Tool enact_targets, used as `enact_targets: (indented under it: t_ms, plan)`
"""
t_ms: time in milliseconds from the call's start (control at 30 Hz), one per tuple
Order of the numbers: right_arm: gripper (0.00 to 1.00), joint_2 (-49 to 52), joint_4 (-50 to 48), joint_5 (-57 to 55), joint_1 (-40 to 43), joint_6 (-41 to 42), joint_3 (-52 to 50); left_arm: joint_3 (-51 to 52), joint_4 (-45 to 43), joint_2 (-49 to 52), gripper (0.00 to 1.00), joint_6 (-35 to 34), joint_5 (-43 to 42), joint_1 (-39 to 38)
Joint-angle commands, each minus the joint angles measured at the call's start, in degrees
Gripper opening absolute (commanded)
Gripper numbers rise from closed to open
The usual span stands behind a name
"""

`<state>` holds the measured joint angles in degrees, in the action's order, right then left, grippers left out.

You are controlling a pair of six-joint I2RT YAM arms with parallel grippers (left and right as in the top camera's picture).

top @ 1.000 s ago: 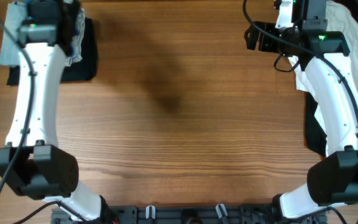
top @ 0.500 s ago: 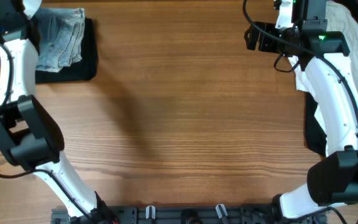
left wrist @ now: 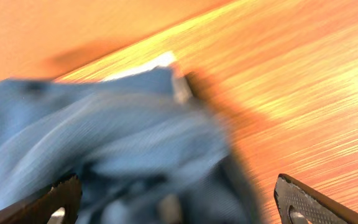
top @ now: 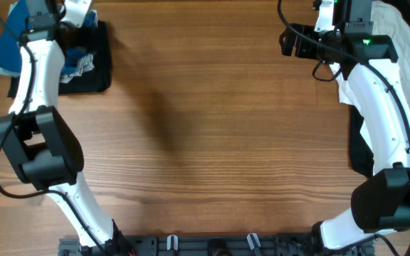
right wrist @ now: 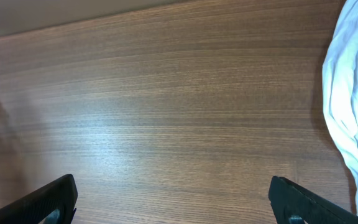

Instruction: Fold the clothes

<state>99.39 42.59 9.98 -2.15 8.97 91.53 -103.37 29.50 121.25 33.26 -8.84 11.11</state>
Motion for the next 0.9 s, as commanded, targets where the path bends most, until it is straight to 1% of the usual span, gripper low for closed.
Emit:
enact_targets:
  t_ms: [0,67,100,167,200,267,333,367,433,467,567,633,700,800,867]
  plan:
    - [0.99,0.6,-0.1,-1.0,-0.1,0.7,-0.2,-1.1,-3.7,0.0,1.0,-16.0,-8.0,-1.5]
    - [1.0,0.6,-0.1,-1.0,-0.1,1.7,-0.2,-3.4,-3.5,-2.7,1.0,-18.8,-8.1,-2.0]
    - [1.0,0.6,-0.1,-1.0,-0.1,1.7,-0.2,-3.9,-3.5,-4.6,1.0,-19.1,-7.9,-2.0]
    - [1.0,0.6,-0.1,-1.0,-0.1,1.7,-0.2,-4.0,-4.2,-8.4,1.0,-22.3,-2.9,-1.4]
    - [1.0,0.6,-0.1,-1.0,-0.1,1.7,-0.2,-4.0,-4.8,-9.0,1.0,-22.2,1.0,-0.6]
    - [1.0,0.7,-0.1,-1.0,-0.1,1.7,-0.2,-4.0,-5.5,-7.9,1.0,-21.5,6.0,0.9]
    - [1.0,0.6,0.0,-1.0,-0.1,1.7,-0.2,-4.0,-7.0,-5.2,1.0,-21.6,9.0,2.8]
    - [0.99,0.6,0.0,-1.0,-0.2,1.7,-0.2,-4.0,-8.2,-3.4,1.0,-22.0,8.9,3.9]
    - [1.0,0.6,0.1,-1.0,-0.2,2.2,-0.2,-4.0,-10.6,1.5,1.0,-25.8,8.9,6.1]
    - [1.0,0.6,0.1,-1.0,-0.2,2.2,-0.2,-4.0,-11.2,3.8,1.0,-26.5,8.3,6.6]
    - [0.99,0.7,0.0,-1.0,-0.2,3.2,-0.2,-4.0,-14.0,15.1,1.0,-26.5,4.8,6.2]
    - [0.99,0.6,0.1,-1.0,-0.2,3.2,-0.2,-4.0,-15.6,21.2,1.0,-26.5,2.3,5.4]
    - [0.99,0.6,0.5,-1.0,-0.2,3.2,-0.2,-4.0,-15.4,25.7,1.0,-26.5,1.1,4.2]
    - [0.99,0.6,0.5,-0.1,-0.2,3.0,-0.2,-3.9,-14.3,26.4,1.0,-26.5,1.2,3.0]
    - [1.0,0.6,0.1,0.7,-0.2,1.0,-0.1,-3.9,-13.0,23.7,1.0,-26.5,1.1,2.5]
